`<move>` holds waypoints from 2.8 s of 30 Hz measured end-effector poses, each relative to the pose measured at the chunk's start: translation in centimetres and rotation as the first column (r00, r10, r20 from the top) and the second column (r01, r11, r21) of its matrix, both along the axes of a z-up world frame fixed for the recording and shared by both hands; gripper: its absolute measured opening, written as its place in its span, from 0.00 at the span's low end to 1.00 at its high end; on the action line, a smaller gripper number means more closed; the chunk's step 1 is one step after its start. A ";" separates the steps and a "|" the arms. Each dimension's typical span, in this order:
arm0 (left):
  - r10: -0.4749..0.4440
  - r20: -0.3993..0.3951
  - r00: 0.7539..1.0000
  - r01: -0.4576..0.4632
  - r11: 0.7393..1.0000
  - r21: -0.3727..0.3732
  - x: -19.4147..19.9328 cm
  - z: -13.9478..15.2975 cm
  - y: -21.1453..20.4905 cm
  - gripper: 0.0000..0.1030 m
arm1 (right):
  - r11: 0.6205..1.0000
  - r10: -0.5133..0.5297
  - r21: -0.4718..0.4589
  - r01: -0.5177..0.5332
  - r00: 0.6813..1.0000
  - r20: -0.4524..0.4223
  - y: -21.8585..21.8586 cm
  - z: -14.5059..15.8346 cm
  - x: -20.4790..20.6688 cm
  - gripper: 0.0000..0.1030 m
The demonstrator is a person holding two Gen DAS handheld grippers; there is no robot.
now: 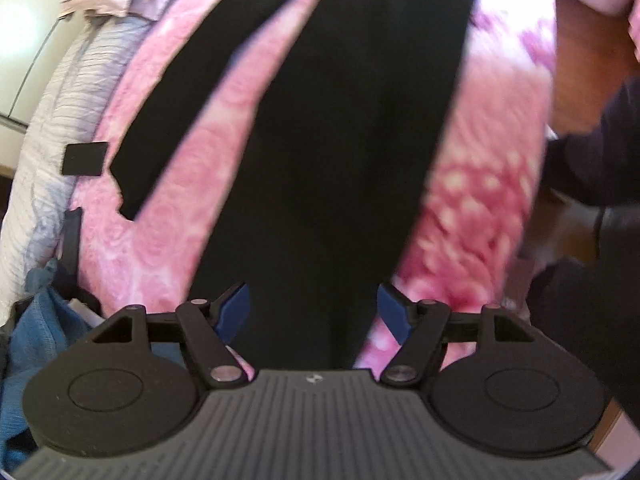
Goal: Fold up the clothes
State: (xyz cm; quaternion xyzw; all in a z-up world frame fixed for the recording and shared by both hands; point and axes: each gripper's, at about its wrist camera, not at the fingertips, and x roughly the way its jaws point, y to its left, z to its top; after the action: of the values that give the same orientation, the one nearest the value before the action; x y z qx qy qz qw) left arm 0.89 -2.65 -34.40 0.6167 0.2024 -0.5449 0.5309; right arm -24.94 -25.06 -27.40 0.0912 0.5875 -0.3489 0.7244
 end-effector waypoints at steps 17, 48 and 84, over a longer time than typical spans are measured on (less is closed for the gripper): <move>-0.046 0.125 0.991 0.041 0.998 0.036 -0.8 -5.9 -0.6 0.63 | 0.994 0.091 -0.063 -0.093 0.995 -0.040 -5.0 -6.6 -1.2 0.77; 0.296 0.302 0.906 -0.340 0.935 0.106 -1.1 -2.3 -9.3 0.03 | 0.612 0.612 -0.317 -0.725 0.687 -0.391 -16.4 -16.6 -19.8 0.69; 0.152 0.151 0.977 -0.184 0.955 0.230 28.9 3.8 -34.8 0.02 | 0.689 0.667 -0.073 -0.721 0.671 -0.324 -45.7 -4.4 4.6 0.04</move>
State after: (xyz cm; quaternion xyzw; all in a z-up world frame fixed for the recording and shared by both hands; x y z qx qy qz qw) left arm 29.76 -37.44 -30.60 0.6920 0.2841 -0.4270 0.5080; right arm -20.31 -70.77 -31.85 -0.2601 0.6340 -0.1103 0.7199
